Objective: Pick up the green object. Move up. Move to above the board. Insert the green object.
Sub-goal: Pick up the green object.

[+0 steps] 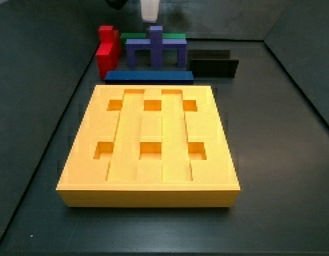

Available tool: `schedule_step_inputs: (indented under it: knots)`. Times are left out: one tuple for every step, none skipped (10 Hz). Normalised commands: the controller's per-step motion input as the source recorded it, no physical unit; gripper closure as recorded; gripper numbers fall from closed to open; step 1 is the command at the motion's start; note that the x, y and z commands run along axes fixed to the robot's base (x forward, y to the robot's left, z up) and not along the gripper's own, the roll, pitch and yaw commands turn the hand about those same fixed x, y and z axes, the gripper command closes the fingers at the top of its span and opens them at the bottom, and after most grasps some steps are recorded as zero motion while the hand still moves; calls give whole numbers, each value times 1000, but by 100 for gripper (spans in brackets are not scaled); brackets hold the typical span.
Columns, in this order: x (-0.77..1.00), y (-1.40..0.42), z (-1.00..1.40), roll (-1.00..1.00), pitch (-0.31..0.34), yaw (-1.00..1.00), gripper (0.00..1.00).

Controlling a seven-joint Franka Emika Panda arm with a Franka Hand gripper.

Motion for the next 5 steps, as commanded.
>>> schedule_step_inputs:
  knots:
    - [-9, 54, -231, -111, -94, -174, 0]
    - [0, 0, -166, -99, -60, -106, 0]
    - [0, 0, -186, -107, -73, -114, 0]
    - [0, 0, -249, -113, -97, -109, 0]
    - [0, 0, -260, -131, -129, -80, 0]
